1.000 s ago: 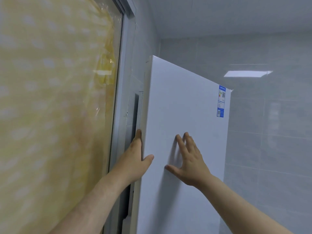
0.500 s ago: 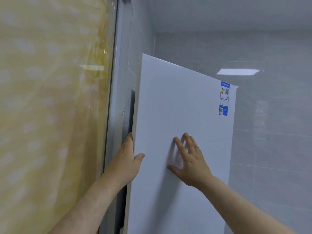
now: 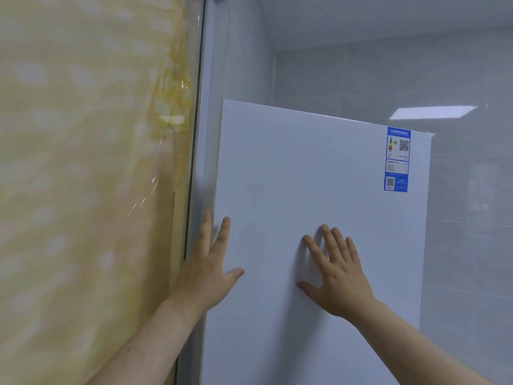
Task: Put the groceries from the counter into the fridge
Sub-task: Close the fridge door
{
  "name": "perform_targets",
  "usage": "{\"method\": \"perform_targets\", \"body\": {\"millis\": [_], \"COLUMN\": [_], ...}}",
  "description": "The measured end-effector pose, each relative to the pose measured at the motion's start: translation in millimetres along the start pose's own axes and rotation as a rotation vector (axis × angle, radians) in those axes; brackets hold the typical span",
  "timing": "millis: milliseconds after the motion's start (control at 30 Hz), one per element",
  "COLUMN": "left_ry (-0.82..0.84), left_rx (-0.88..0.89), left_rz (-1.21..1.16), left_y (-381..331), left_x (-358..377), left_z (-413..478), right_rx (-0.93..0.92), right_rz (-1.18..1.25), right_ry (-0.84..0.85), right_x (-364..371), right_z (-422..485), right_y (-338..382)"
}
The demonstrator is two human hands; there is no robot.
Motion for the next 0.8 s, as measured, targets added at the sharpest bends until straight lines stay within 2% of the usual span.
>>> {"method": "perform_targets", "body": {"millis": [100, 300, 800], "left_ry": [0.018, 0.019, 0.073], "left_rx": [-0.001, -0.053, -0.056], "left_rz": [0.075, -0.002, -0.213], "left_y": [1.4, 19.3, 55.8], "left_x": [13.1, 39.5, 105.5], "left_z": [7.7, 29.5, 96.1], "right_rx": [-0.038, -0.044, 0.011], "right_rz": [-0.009, -0.046, -0.253], "right_ry": [-0.048, -0.107, -0.078], "right_x": [7.3, 21.6, 67.2], "right_z": [6.4, 12.4, 34.6], "right_y": [-4.1, -13.6, -29.6]}}
Point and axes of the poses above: each hand's wrist, its own z-axis towards the middle knuckle, its own x-axis out of the palm, y = z × x, the point moved 9 cm from there along z, towards the middle knuckle, and after that the axes turned 4 degrees about -y, right-handed, at the moved point
